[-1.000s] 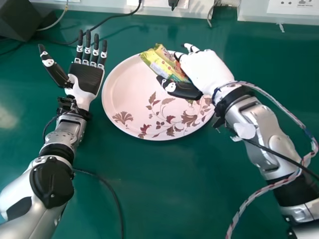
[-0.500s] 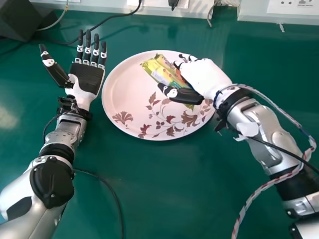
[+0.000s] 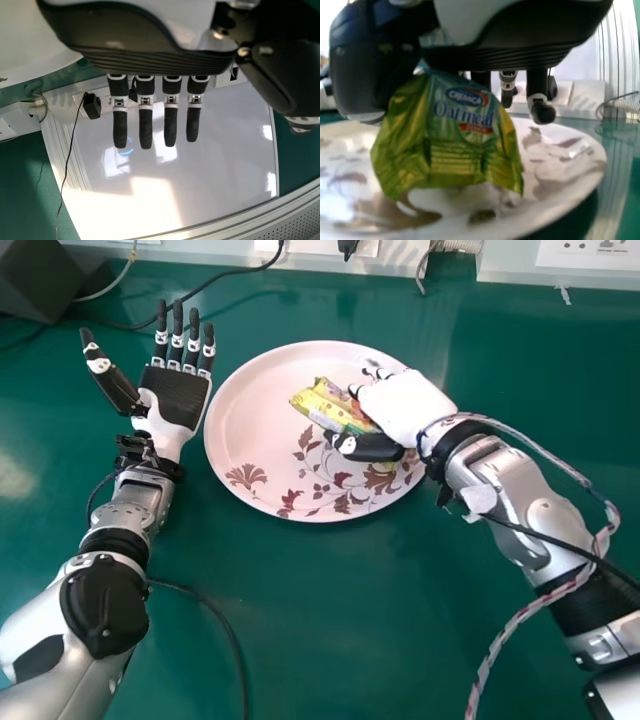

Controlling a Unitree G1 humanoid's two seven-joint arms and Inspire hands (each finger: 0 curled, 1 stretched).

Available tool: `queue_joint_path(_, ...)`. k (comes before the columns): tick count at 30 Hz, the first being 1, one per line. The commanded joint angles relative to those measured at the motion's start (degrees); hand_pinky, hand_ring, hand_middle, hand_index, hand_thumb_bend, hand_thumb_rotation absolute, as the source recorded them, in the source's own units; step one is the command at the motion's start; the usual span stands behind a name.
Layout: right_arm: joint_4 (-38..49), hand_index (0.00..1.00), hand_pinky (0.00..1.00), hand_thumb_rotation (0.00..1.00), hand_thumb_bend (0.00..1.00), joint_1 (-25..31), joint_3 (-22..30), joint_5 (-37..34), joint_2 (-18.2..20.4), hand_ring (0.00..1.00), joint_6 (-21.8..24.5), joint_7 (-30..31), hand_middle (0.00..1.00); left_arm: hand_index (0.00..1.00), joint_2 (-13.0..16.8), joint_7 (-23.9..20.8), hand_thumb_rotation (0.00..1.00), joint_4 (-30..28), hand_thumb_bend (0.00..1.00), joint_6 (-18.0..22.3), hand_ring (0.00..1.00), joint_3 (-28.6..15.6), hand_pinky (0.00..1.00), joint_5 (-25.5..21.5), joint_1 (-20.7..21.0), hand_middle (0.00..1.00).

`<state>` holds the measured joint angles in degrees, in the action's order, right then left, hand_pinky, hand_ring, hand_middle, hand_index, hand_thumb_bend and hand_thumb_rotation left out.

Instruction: Pick up biscuit and place it in the plate

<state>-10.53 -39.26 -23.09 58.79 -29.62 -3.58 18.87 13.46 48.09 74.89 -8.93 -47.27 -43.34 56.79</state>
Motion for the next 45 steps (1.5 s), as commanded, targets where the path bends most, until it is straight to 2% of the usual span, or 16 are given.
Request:
queue_joint_path(1,0.2,0.48,0.05,0.02,0.5,-0.8,-0.9,0.3,-0.2,0.19,0.5,1.1,0.26,0.78,-0.3,-0.4,0.37,0.3,0.94,0.1,0.74,0.3,0.66,0.4,-0.1,0.78)
queue_joint_path(11,-0.2,0.48,0.05,0.03,0.51,-1.2,-2.7,1.9,-0.5,0.2,1.2,2.7,0.27,0.74,-0.2,0.3,0.36,0.3,0.96,0.2,0.68,0.6,0.6,0.7,-0.2,0.73)
queue_joint_path(17,-0.8,0.48,0.06,0.03,0.51,-1.5,-3.6,2.5,-0.6,0.21,1.2,4.4,0.29,0.74,-0.5,1.5,0.37,0.2,0.94,1.4,0.67,1.2,0.63,1.0,-0.3,0.7)
queue_joint_path(21,-0.8,0.49,0.09,0.03,0.51,-1.3,-4.0,2.7,-0.5,0.24,1.6,5.0,0.35,0.73,-0.7,3.1,0.37,0.3,0.93,2.5,0.67,1.6,0.63,1.6,-0.6,0.69)
queue_joint_path(22,-0.9,0.49,0.13,0.01,0.51,-1.3,-4.0,2.6,-0.4,0.27,1.7,5.1,0.43,0.73,-0.7,3.4,0.36,0.2,0.93,2.8,0.67,1.7,0.63,1.8,-0.7,0.69)
queue_joint_path(26,-1.4,0.49,0.22,0.0,0.52,-1.1,-4.4,2.4,-0.2,0.36,1.9,5.4,0.48,0.74,-1.1,1.4,0.35,0.0,0.93,4.1,0.68,1.8,0.64,2.7,-0.8,0.7)
queue_joint_path(27,-1.5,0.57,0.24,0.0,0.53,-1.0,-4.4,2.2,0.0,0.38,1.9,5.2,0.49,0.74,-1.2,1.1,0.34,0.0,0.94,4.3,0.69,1.7,0.64,2.7,-0.8,0.71)
queue_joint_path(28,-1.6,0.63,0.25,0.04,0.59,-0.9,-4.4,2.0,0.1,0.39,2.0,5.2,0.59,0.74,-1.4,0.9,0.34,-0.1,0.94,4.6,0.7,1.7,0.64,2.7,-0.8,0.71)
queue_joint_path(30,-1.7,0.72,0.27,0.15,0.62,-0.9,-4.4,1.8,0.4,0.42,2.3,5.4,0.71,0.74,-1.6,0.6,0.33,-0.2,0.94,5.5,0.71,1.9,0.66,3.0,-0.8,0.72)
queue_joint_path(34,-1.7,0.86,0.32,0.28,0.64,-0.7,-4.5,1.8,0.7,0.49,2.4,4.7,0.83,0.73,-1.8,1.2,0.34,-0.3,0.94,6.4,0.7,2.5,0.65,3.7,-0.8,0.72)
queue_joint_path(38,-1.5,0.9,0.36,0.31,0.69,-0.8,-5.0,2.2,0.7,0.52,2.5,4.2,0.86,0.74,-1.8,0.4,0.36,-0.3,0.93,6.4,0.71,2.4,0.66,4.1,-0.7,0.72)
queue_joint_path(45,-1.6,0.92,0.37,0.35,0.71,-1.4,-5.6,2.5,0.8,0.52,2.2,2.7,0.89,0.76,-2.0,-0.4,0.38,-0.3,0.93,7.9,0.71,2.7,0.67,5.0,-0.8,0.74)
